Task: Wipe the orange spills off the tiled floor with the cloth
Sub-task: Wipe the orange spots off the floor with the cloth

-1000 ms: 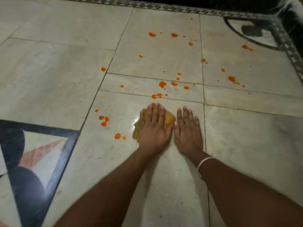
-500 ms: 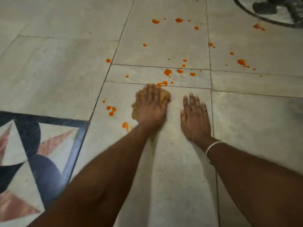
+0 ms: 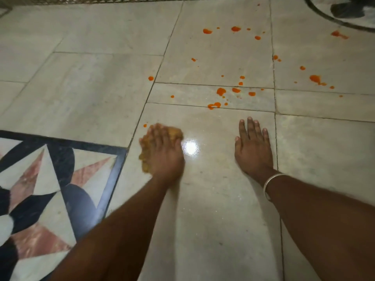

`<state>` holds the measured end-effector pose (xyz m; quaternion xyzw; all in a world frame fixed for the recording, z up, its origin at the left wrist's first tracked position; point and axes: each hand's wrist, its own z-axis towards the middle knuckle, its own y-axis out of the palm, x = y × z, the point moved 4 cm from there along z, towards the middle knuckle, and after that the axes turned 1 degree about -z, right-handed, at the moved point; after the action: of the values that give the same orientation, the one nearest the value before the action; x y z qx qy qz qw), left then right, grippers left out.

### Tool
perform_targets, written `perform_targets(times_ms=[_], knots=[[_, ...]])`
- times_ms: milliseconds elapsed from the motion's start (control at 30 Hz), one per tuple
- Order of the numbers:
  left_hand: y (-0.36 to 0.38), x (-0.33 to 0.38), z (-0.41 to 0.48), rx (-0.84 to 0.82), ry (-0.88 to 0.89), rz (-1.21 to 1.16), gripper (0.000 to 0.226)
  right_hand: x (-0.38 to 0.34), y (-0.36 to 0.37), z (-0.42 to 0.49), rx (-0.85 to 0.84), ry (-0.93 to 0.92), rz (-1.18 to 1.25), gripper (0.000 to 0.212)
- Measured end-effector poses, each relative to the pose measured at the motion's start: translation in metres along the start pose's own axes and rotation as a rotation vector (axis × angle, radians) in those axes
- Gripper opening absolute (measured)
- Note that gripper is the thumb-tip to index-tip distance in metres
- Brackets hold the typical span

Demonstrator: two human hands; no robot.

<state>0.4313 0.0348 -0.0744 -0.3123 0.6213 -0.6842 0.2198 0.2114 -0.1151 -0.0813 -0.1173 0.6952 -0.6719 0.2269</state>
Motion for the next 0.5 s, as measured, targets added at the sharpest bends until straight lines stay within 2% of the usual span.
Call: perform_targets(times_ms=[67, 133, 233, 300, 333, 367, 433, 500], knots=[[-0.006, -0.014, -0.042, 0.051, -0.135, -0.033, 0.072, -0.002, -0.001, 0.000, 0.000, 0.017, -0.004, 0.067], [-0.004, 0.008, -0.078, 0.062, -0.147, -0.083, 0.074, -0.006, -0.001, -0.001, 0.009, 0.032, -0.001, 0.067], [0.008, 0.057, -0.082, -0.031, 0.044, -0.077, 0.076, -0.007, 0.001, -0.002, -0.005, 0.045, -0.003, 0.066], [0.008, 0.066, -0.049, -0.107, 0.201, -0.038, 0.074, -0.004, 0.002, -0.003, -0.024, 0.039, -0.009, 0.062], [0.008, 0.059, -0.030, -0.119, 0.217, -0.019, 0.073, -0.002, 0.001, -0.003, -0.034, 0.032, -0.008, 0.061], [0.007, 0.046, -0.013, -0.116, 0.177, -0.009, 0.072, -0.001, 0.001, -0.004, -0.039, 0.025, -0.003, 0.062], [0.003, 0.010, -0.004, -0.097, -0.014, -0.044, 0.071, -0.001, 0.001, -0.005, -0.049, 0.009, 0.003, 0.062], [-0.001, -0.006, -0.030, -0.043, -0.139, -0.089, 0.073, -0.001, 0.002, -0.005, -0.026, 0.012, -0.005, 0.062]])
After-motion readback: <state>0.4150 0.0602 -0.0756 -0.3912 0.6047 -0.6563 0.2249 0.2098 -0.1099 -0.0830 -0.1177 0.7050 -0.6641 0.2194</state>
